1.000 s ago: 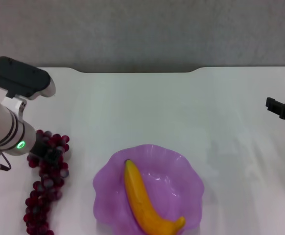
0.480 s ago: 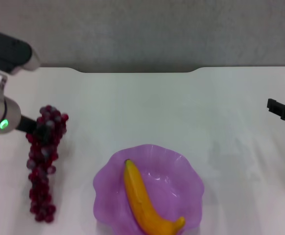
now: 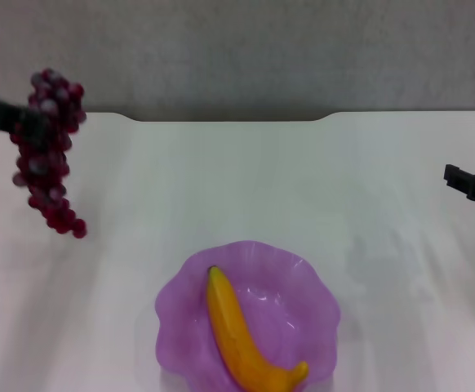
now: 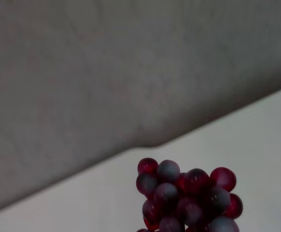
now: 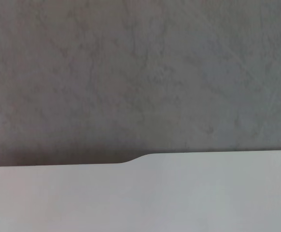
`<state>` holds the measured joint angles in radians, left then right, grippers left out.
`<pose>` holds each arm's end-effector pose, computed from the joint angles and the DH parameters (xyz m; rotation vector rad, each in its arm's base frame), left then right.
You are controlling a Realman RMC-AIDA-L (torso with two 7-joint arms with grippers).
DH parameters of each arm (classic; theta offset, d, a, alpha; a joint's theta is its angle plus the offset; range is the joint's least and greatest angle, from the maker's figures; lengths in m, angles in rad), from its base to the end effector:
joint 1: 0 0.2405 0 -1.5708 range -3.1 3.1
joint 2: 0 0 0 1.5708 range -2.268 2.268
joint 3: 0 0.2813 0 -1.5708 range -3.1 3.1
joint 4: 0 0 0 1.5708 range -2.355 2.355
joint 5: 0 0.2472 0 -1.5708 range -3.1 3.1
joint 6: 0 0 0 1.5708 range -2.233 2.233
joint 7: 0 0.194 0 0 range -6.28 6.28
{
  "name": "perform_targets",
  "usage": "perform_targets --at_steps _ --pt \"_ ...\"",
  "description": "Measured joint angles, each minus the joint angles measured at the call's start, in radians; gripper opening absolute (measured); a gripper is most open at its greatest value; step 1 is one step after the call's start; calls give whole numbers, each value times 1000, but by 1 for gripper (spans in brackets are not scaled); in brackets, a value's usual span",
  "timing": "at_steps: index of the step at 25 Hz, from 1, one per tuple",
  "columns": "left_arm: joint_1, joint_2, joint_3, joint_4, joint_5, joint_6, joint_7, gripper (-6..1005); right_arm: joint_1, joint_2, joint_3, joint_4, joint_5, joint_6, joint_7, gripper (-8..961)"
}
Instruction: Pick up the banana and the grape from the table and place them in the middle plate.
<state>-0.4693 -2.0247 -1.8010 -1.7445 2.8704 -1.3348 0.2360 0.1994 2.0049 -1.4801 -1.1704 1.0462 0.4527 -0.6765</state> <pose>-0.1918 0.4590 0.0822 -1.9580 -0.8607 0.1622 0.3402 0.4532 0.0008 -1.8471 1.0540 0.3231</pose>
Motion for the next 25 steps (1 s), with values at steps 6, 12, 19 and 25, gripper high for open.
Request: perform_targets --at_steps 6,12,19,25 --pt "-2 -2 -35 -175 -36 -89 44 209 0 0 0 0 0 0 0 606" --pt "3 -3 3 -300 -176 -170 80 209 0 0 -5 -2 0 0 0 605" --pt "4 -4 116 -308 -261 -202 92 206 -1 0 -5 1 -2 1 0 605" --pt "9 -5 232 -287 -279 -196 79 205 0 0 -5 0 -2 3 0 606"
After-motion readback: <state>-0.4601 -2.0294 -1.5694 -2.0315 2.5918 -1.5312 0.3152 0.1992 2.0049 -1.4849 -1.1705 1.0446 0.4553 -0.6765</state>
